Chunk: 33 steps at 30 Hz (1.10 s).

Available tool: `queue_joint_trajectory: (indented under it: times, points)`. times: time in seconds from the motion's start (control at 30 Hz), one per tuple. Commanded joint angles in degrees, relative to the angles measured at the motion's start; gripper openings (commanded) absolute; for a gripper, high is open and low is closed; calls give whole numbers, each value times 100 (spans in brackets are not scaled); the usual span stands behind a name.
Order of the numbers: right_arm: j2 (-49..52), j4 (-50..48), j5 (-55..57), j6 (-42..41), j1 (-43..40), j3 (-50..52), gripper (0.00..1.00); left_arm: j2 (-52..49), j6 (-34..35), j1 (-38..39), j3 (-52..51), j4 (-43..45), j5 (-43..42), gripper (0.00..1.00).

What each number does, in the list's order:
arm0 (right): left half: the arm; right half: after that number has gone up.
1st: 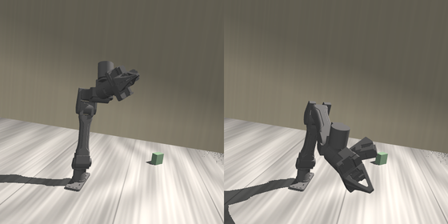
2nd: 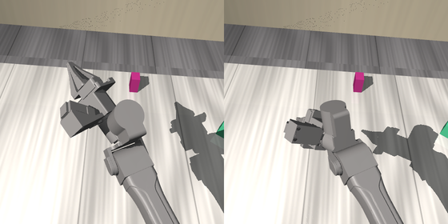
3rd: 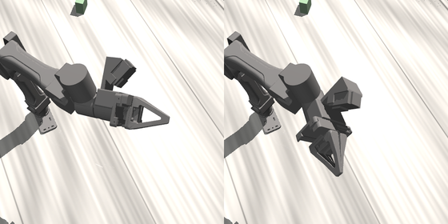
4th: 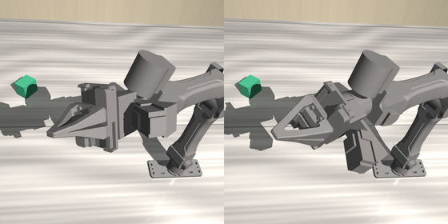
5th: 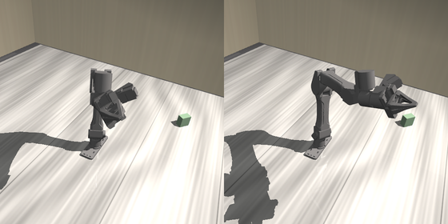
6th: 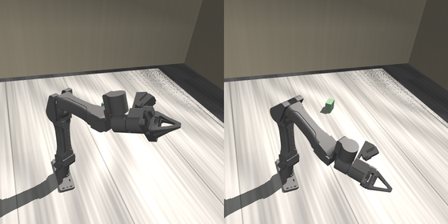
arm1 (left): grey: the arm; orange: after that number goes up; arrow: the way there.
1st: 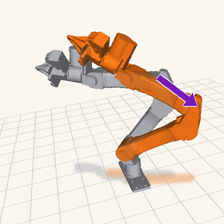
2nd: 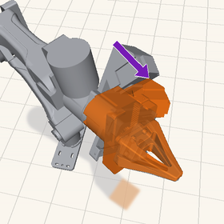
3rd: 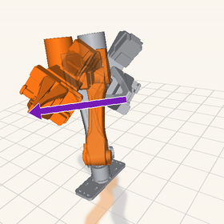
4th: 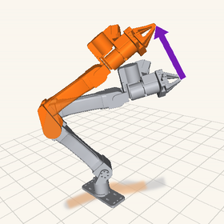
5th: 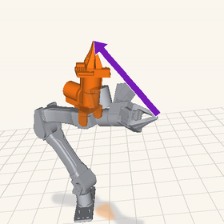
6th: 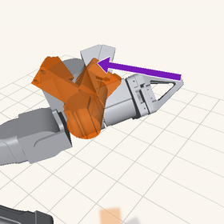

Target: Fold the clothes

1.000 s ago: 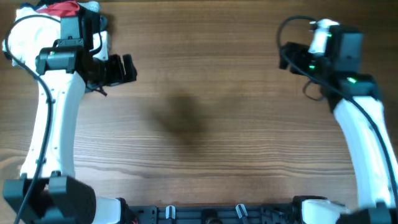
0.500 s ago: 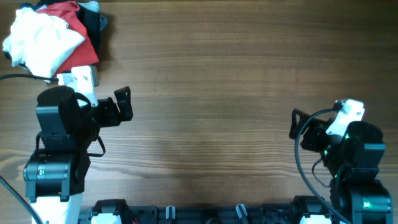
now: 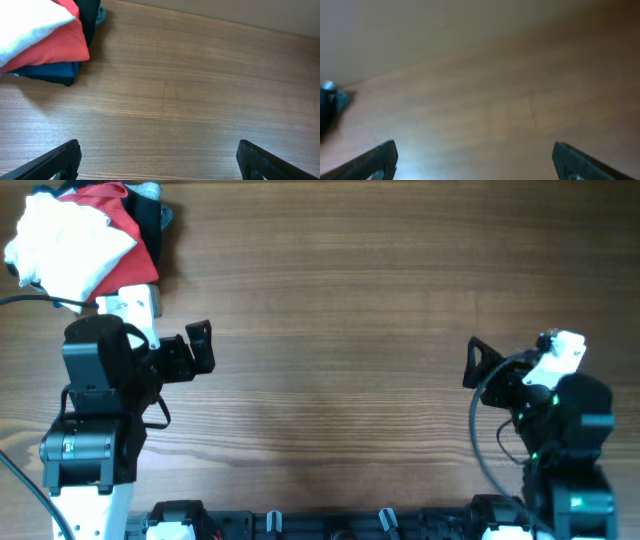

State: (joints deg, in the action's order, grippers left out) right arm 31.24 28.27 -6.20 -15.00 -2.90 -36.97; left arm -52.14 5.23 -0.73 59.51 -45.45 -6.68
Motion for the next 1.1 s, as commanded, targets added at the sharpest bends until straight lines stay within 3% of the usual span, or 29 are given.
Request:
queue_joint_trajectory:
  times: [0.0, 0.17, 0.3, 0.4, 0.47, 1.07]
  points:
    - [-1080, -951, -533, 452, 20, 1126, 100, -15, 33, 26, -37, -2, 17, 100]
    - [-3136, -2435, -789, 846, 42, 2712, 100, -15, 33, 26, -37, -2, 17, 100]
    - [-3108, -3403, -903, 1600, 151, 3077, 100, -15, 33, 26, -37, -2, 17, 100]
    - [-3108, -3425, -894, 2232, 155, 3471, 100, -15, 33, 26, -37, -2, 17, 100]
    - [-3108, -2942, -883, 2020, 157, 3668, 100, -15, 33, 26, -37, -2, 17, 100]
    - [-3071, -2953, -890, 1993, 155, 3665, 100, -15, 33, 26, -37, -2, 17, 100]
